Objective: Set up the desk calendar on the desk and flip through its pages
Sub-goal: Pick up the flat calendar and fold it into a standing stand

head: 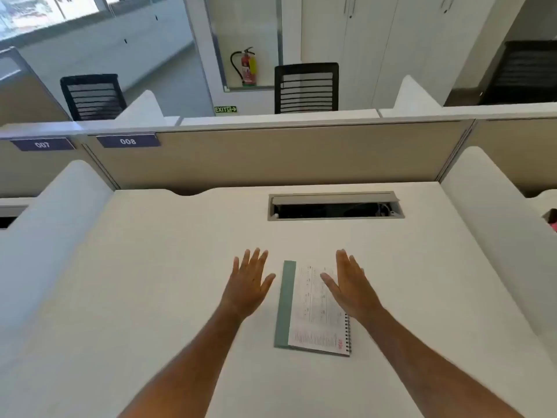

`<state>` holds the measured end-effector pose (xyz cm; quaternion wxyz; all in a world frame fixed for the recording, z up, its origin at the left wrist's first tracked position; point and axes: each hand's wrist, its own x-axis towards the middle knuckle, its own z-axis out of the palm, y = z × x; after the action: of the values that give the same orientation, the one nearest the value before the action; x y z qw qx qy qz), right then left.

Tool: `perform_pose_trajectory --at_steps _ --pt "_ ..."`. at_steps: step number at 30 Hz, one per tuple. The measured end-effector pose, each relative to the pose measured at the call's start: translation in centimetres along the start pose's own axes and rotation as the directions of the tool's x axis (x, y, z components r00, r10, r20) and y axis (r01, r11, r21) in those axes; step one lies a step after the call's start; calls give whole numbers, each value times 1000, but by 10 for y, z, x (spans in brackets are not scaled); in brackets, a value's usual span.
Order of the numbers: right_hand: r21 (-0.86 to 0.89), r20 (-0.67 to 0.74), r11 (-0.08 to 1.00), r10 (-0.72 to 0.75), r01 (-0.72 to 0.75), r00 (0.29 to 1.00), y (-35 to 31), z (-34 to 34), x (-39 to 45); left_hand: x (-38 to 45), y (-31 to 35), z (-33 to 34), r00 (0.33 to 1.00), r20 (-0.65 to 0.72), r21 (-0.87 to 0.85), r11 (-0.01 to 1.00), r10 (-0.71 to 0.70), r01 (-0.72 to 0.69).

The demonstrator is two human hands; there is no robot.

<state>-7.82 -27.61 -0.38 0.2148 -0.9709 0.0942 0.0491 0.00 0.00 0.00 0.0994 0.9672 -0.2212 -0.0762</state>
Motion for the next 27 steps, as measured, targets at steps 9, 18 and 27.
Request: perform_pose_trajectory --at_steps 9,18,27 --pt "29 69 972 233 -235 970 31 47 -66 -54 19 86 961 270 -86 993 -56 81" --pt "351 114 874 315 -335 942 19 72 -73 -71 45 101 940 302 -426 859 -160 283" --pt "838 330 204 550 -507 767 13 58 -53 -55 44 74 887 339 -728 511 -313 458"
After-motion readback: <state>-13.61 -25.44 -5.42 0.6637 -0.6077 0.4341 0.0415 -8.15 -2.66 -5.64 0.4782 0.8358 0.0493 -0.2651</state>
